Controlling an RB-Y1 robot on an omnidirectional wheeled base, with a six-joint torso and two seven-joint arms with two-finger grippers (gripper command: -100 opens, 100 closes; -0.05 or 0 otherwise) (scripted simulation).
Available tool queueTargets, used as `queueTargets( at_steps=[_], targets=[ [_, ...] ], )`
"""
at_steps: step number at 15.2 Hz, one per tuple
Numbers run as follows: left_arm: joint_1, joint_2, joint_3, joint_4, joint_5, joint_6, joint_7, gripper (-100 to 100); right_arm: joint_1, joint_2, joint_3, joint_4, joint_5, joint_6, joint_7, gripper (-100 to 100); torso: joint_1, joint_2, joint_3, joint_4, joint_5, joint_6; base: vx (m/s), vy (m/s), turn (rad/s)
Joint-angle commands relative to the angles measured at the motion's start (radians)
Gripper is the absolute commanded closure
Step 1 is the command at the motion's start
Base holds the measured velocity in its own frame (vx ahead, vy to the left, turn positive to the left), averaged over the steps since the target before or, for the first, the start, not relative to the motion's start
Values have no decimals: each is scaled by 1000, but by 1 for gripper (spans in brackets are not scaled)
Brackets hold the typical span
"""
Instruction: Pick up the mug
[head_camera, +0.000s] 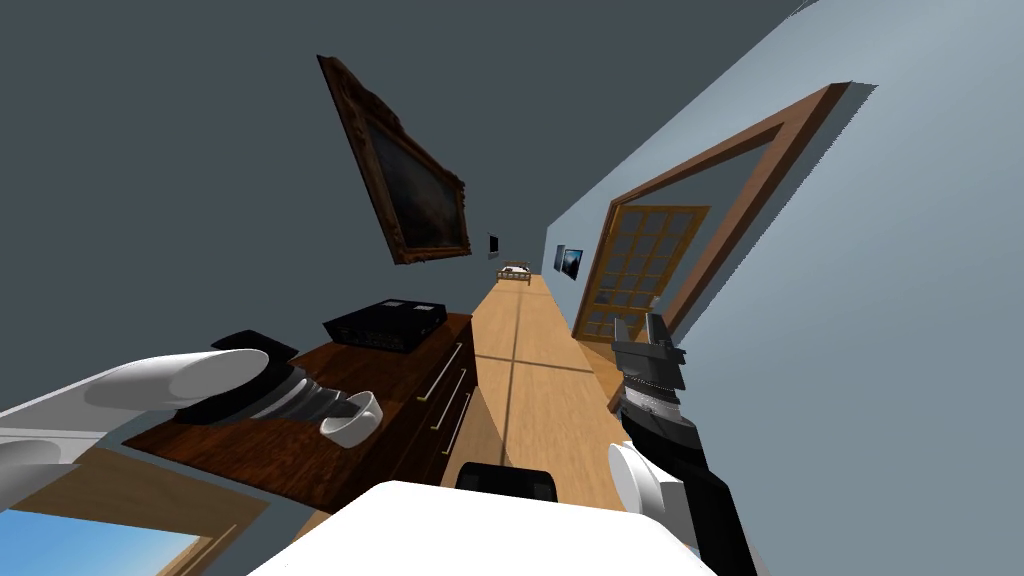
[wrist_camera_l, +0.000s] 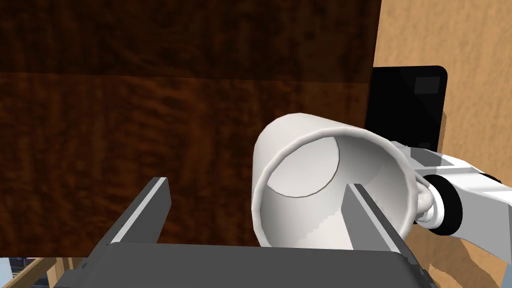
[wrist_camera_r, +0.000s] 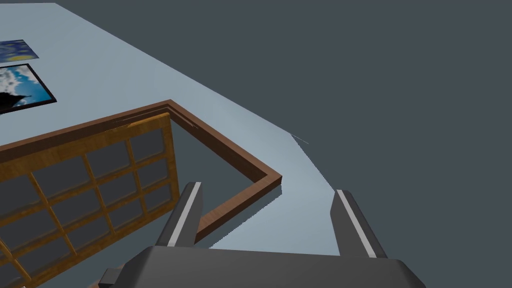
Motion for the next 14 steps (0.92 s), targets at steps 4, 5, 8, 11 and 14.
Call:
queueTargets(
  at_steps=[4, 5, 8, 11, 14],
  targets=[
    [-8, -30, -30, 49, -33, -31, -40, -100, 0, 0, 0, 0, 0, 0, 0, 0, 0, 2, 1, 0, 0, 0, 12, -19, -27],
    [-10, -38, -38, 61, -42, -40, -51, -100, 0, 0, 0, 0, 0, 0, 0, 0, 0, 3, 2, 1, 0, 0, -3, -26, -31],
    [-4, -33, -28, 43, -34, -31, -39, 100, 0, 0, 0, 0, 0, 0, 0, 0, 0, 4, 2, 1, 0, 0, 0, -7, -3],
    [-3, -32, -29, 43, -34, -29, -39, 100, 0, 0, 0, 0, 0, 0, 0, 0, 2, 4, 3, 2, 1, 0, 0, 0, 0],
    [-4, -14, -16, 19, -15, -13, -16, 100, 0, 0, 0, 0, 0, 0, 0, 0, 4, 5, 3, 2, 0, -1, -4, 27, 44]
  ],
)
